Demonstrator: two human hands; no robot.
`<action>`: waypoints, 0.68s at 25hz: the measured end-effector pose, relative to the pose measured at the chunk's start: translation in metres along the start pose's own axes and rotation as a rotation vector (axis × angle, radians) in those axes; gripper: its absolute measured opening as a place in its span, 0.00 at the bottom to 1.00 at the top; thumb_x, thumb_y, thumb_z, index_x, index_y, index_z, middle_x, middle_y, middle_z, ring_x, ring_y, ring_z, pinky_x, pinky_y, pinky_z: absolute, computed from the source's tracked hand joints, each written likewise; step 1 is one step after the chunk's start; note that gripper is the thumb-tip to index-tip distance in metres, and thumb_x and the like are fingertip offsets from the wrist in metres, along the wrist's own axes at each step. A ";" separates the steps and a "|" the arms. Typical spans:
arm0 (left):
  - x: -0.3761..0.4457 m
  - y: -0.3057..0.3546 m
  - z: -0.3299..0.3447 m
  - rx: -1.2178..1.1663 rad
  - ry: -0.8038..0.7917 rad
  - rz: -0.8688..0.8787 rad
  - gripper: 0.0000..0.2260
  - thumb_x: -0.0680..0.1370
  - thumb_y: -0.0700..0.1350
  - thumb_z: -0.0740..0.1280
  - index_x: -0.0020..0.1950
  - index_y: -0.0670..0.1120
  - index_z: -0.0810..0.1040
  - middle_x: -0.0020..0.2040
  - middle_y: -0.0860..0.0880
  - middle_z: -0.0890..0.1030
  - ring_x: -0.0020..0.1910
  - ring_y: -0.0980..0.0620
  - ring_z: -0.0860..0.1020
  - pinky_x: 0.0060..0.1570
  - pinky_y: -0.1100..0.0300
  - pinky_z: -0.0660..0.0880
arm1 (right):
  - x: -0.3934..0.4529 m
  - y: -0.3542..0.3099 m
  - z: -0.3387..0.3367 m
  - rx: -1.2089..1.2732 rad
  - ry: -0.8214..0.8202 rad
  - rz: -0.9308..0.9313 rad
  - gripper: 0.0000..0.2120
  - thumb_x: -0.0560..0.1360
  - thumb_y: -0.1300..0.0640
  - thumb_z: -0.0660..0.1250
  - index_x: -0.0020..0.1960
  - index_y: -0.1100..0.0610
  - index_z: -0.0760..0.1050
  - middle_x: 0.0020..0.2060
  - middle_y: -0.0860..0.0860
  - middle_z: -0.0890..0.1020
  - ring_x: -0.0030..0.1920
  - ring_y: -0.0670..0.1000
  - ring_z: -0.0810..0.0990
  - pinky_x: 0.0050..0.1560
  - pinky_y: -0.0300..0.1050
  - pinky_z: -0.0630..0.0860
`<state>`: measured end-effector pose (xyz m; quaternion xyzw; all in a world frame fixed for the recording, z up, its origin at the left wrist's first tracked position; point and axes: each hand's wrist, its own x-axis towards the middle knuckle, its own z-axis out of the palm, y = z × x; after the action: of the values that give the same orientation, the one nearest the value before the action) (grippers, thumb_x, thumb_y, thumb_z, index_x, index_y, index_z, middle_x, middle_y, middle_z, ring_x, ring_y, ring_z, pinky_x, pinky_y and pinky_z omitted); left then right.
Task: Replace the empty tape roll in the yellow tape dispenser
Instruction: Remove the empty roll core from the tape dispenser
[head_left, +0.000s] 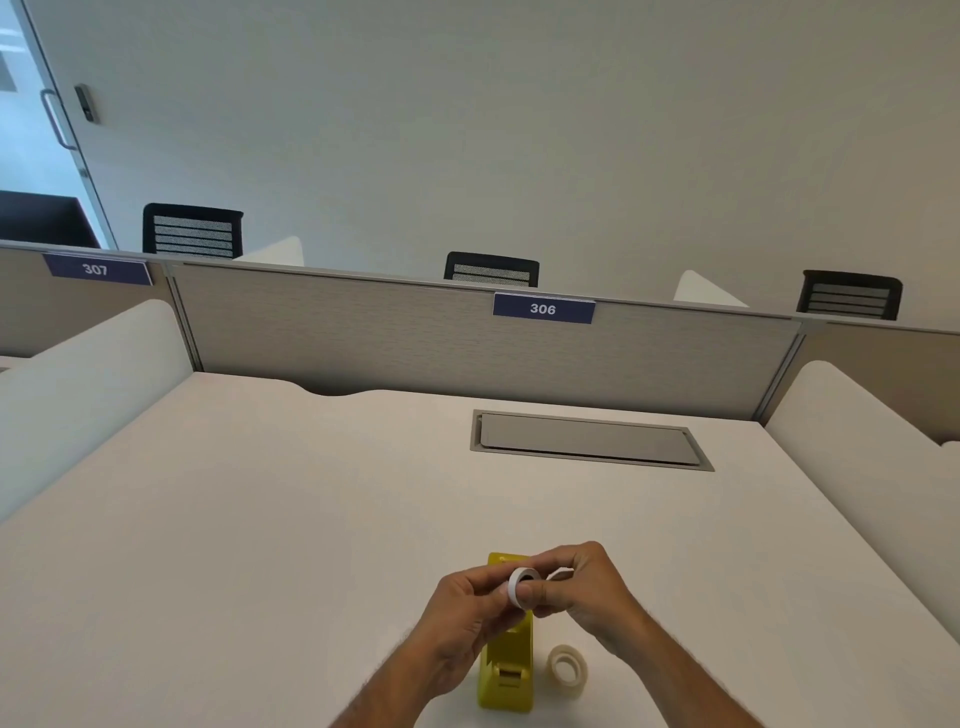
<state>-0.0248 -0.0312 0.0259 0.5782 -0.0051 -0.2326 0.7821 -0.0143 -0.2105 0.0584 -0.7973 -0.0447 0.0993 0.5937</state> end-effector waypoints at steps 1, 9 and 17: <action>0.001 -0.001 0.000 -0.014 0.003 -0.005 0.12 0.79 0.38 0.68 0.59 0.47 0.84 0.58 0.44 0.85 0.59 0.44 0.83 0.55 0.56 0.80 | 0.000 0.000 0.000 -0.001 0.012 -0.005 0.10 0.64 0.60 0.82 0.45 0.53 0.87 0.40 0.54 0.88 0.38 0.55 0.86 0.37 0.45 0.83; 0.003 0.002 0.000 -0.089 0.052 -0.025 0.11 0.78 0.36 0.68 0.57 0.44 0.85 0.56 0.43 0.86 0.57 0.43 0.83 0.53 0.56 0.81 | 0.001 0.004 0.003 0.065 0.078 -0.041 0.08 0.65 0.59 0.81 0.43 0.54 0.87 0.37 0.55 0.87 0.36 0.57 0.86 0.34 0.44 0.82; 0.009 -0.004 -0.003 -0.087 0.292 -0.015 0.11 0.76 0.31 0.70 0.55 0.42 0.84 0.51 0.42 0.87 0.51 0.44 0.85 0.46 0.56 0.82 | 0.005 0.034 -0.012 0.050 0.339 0.215 0.02 0.70 0.59 0.78 0.42 0.56 0.87 0.34 0.52 0.88 0.33 0.53 0.86 0.36 0.45 0.84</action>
<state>-0.0176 -0.0331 0.0190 0.5712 0.1232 -0.1520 0.7971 -0.0088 -0.2311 0.0290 -0.7878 0.1437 0.0278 0.5983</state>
